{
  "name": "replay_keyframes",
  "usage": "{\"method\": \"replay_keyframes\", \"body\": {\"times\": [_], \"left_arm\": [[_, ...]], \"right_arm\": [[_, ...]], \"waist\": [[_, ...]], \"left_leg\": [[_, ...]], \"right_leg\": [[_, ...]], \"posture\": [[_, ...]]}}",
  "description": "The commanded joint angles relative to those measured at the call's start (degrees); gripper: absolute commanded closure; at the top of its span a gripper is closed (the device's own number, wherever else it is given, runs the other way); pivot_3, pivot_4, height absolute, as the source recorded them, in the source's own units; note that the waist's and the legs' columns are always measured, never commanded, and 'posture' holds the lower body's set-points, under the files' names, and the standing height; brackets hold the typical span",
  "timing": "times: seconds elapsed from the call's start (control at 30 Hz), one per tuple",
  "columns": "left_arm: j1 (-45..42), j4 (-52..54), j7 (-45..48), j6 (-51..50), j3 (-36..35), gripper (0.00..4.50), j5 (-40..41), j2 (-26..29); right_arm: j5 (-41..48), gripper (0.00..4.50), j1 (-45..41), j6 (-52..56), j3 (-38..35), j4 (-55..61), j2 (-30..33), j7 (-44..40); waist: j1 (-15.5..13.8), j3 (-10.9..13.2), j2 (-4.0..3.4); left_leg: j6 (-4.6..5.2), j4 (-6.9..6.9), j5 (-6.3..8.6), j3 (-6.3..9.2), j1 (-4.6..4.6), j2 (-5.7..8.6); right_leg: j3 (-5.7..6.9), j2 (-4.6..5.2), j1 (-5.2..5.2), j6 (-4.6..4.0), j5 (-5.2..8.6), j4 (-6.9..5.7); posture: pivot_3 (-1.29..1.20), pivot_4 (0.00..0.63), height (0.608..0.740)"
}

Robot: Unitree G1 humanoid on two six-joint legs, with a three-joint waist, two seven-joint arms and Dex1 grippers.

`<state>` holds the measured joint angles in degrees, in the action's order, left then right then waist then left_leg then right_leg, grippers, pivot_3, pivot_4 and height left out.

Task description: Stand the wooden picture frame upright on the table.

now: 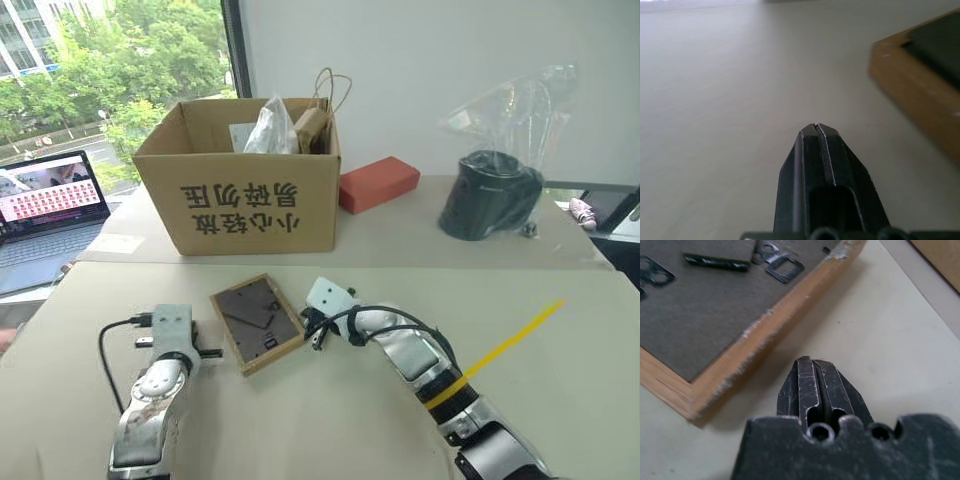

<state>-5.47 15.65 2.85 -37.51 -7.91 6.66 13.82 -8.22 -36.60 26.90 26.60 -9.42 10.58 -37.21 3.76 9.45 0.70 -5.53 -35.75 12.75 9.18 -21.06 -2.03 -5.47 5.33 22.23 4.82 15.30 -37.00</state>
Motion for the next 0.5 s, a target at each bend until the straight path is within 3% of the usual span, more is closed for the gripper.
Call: {"method": "replay_keyframes", "body": {"times": [0.03, 0.27, 0.5], "left_arm": [[-2.46, -3.36, 7.67, 0.30, 10.01, 4.50, -0.52, 0.79], [-7.73, -8.52, 15.80, 5.33, 18.28, 4.50, -3.77, 1.54], [-12.08, -13.98, 25.00, 11.11, 23.34, 4.50, -5.26, 0.81]], "right_arm": [[0.25, 4.43, 1.83, 3.54, 0.77, 2.26, 0.31, -1.63], [1.33, 4.43, 7.12, 12.51, -1.96, 14.17, 4.76, -1.95], [4.62, 4.43, 15.85, 29.27, -2.06, 34.20, 11.10, -3.71]], "waist": [[-0.28, -0.06, -0.07], [-3.36, -0.23, -0.30], [-4.89, -0.36, -0.30]], "left_leg": [[0.00, 0.00, 0.00, 0.00, 0.00, 0.00], [-0.01, -0.01, 0.01, 0.04, -0.15, 0.25], [0.02, 0.01, 0.05, 0.10, -0.39, 0.35]], "right_leg": [[0.00, 0.00, 0.00, -0.02, -0.01, 0.01], [0.02, 0.21, -0.11, 0.02, -0.02, 0.33], [0.13, 0.34, -0.14, 0.00, -0.04, 0.69]], "posture": [[0.00, 0.150, 0.740], [0.00, 0.150, 0.740], [0.00, 0.150, 0.740]]}}
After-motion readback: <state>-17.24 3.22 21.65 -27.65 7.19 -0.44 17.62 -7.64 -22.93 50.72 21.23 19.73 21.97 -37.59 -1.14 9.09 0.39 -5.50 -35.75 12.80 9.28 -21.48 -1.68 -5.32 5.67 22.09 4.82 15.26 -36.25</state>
